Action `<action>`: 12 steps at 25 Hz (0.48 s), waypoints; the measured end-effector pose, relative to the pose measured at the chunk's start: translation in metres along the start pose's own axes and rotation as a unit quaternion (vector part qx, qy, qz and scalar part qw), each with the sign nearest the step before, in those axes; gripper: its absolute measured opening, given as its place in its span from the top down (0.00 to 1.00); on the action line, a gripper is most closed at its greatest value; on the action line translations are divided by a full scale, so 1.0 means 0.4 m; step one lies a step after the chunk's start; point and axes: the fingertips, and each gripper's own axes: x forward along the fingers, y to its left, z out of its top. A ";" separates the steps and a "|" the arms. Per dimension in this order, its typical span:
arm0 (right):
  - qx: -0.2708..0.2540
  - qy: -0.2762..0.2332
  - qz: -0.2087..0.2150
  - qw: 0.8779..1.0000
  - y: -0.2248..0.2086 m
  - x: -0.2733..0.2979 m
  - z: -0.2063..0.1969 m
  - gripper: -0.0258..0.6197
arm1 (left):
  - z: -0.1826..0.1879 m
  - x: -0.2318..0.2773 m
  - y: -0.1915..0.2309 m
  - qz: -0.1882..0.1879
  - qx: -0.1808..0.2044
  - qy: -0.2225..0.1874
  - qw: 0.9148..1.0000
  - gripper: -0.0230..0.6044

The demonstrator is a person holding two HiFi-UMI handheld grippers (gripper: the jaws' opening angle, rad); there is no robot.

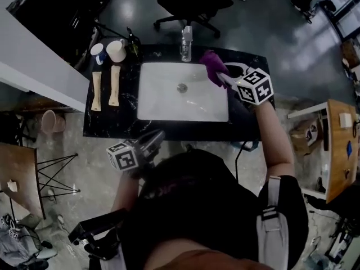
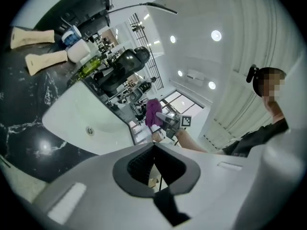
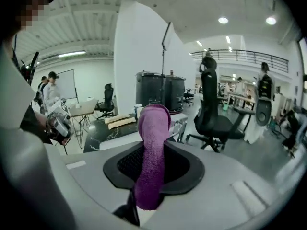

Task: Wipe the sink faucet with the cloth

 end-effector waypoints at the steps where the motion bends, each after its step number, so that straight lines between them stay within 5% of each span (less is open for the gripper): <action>1: -0.026 -0.002 0.008 1.000 -0.006 0.030 0.044 0.80 | 0.006 -0.005 0.001 0.008 0.003 -0.009 1.000 0.97; 12: -0.182 0.063 0.099 0.976 -0.079 0.281 0.235 0.79 | 0.004 -0.112 0.050 0.103 -0.023 -0.114 0.988 0.97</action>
